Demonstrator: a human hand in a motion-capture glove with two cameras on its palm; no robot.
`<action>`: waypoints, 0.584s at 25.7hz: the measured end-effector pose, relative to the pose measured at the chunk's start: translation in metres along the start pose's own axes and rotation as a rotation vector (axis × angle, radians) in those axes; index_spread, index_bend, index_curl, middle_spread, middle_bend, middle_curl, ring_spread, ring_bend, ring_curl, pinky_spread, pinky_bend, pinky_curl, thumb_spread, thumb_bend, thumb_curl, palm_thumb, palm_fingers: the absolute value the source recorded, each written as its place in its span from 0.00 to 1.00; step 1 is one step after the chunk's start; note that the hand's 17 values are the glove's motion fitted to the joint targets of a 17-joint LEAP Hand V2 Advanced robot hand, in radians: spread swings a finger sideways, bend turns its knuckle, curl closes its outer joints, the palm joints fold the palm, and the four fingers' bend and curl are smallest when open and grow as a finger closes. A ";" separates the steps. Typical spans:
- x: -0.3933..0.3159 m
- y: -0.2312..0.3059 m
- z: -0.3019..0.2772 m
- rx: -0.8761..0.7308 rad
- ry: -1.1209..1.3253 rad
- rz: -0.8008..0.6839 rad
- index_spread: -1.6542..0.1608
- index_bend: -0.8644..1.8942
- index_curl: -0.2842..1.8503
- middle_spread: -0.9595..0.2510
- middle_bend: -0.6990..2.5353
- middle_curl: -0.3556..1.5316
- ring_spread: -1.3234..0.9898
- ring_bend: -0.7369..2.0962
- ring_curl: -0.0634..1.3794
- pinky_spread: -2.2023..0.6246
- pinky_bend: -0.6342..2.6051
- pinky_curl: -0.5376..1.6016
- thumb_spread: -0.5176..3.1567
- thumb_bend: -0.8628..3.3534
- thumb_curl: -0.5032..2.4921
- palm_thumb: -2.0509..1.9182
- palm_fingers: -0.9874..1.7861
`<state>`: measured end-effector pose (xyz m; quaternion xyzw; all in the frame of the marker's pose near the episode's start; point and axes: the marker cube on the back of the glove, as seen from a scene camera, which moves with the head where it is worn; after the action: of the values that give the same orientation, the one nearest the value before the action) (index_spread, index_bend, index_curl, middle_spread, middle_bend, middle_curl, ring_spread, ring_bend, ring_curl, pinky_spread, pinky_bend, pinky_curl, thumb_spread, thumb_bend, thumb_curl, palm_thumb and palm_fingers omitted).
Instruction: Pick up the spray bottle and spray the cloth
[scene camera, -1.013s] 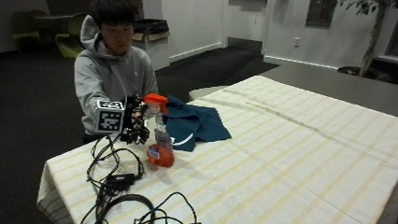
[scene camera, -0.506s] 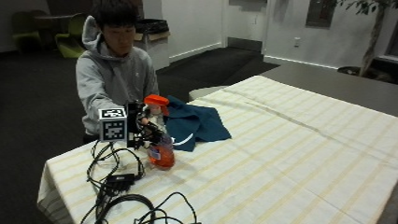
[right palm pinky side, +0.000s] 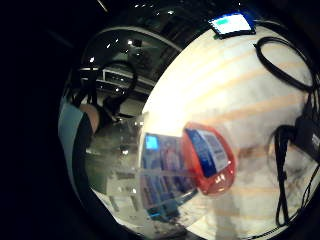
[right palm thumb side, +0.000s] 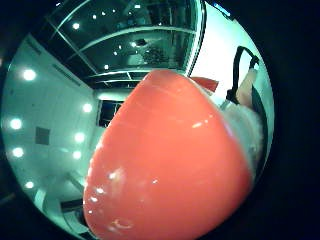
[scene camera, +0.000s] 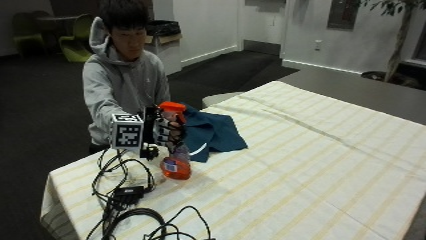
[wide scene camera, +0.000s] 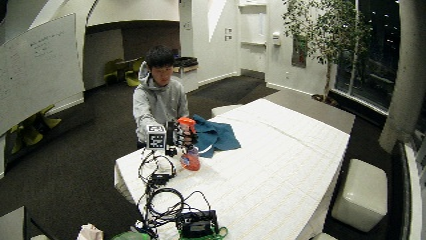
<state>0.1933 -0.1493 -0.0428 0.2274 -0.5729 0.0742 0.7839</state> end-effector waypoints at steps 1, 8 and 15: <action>0.001 -0.001 0.000 -0.010 0.008 -0.012 0.79 0.43 0.30 0.71 0.37 0.42 0.51 0.45 0.29 0.76 0.29 0.40 0.30 0.20 0.34 0.77 0.82; -0.003 -0.012 0.003 -0.136 0.063 -0.078 0.79 0.44 0.32 0.70 0.38 0.44 0.50 0.47 0.33 0.71 0.30 0.41 0.26 0.19 0.35 0.75 0.87; -0.049 -0.006 0.024 -0.424 0.260 -0.171 0.80 0.45 0.34 0.70 0.39 0.44 0.50 0.48 0.34 0.69 0.31 0.41 0.26 0.20 0.37 0.75 0.87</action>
<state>0.1586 -0.1583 -0.0845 0.0942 -0.4487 -0.0853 0.8846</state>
